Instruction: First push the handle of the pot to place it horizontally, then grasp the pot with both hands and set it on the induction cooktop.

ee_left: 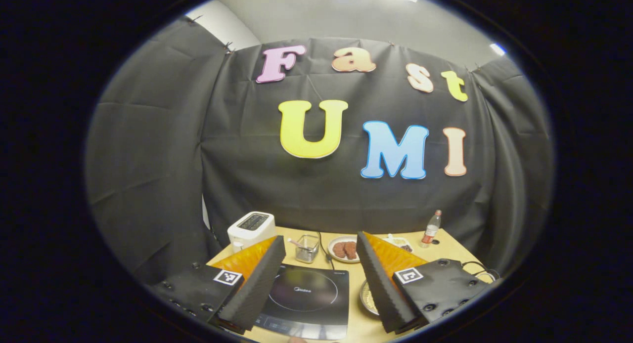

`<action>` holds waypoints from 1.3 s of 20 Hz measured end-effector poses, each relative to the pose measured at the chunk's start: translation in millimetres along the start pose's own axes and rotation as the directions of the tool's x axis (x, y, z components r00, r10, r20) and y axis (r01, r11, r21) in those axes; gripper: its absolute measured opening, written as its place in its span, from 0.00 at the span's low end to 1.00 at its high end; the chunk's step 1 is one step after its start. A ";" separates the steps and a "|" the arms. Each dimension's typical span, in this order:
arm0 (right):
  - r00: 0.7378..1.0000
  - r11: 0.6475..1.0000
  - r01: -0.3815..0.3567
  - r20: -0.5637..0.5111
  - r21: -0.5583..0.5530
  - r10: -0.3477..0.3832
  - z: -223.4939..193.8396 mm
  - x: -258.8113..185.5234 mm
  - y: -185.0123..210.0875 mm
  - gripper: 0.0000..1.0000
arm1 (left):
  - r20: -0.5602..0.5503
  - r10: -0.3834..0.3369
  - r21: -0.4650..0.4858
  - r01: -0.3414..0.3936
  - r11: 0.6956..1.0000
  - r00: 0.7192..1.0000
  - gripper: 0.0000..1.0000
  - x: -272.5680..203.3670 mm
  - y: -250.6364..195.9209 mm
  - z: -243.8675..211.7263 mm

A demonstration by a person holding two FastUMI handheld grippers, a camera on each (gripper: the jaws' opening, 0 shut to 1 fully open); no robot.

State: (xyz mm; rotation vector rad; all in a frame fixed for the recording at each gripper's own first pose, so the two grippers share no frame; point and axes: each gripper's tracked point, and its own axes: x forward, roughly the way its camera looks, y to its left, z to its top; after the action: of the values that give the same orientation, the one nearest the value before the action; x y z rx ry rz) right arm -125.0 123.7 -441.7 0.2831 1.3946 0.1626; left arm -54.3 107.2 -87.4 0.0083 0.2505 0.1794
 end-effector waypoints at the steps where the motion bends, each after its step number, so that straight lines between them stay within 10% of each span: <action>1: 1.000 1.000 0.003 0.002 0.004 -0.003 -0.3 -0.9 -3.0 0.00 | -0.002 -0.005 -0.001 0.005 1.000 1.000 0.94 1.2 -2.2 -1.0; 26: 0.994 0.989 0.093 0.038 0.115 -0.098 13.9 -26.8 -87.9 0.00 | -0.013 -0.092 0.009 0.093 0.996 0.996 0.94 15.4 -65.6 -5.6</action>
State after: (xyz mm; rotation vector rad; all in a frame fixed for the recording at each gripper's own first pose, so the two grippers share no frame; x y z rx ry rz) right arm -120.7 30.9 -439.9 0.3108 1.3737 -0.0019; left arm -29.6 45.3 -98.6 0.0055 0.2641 0.0860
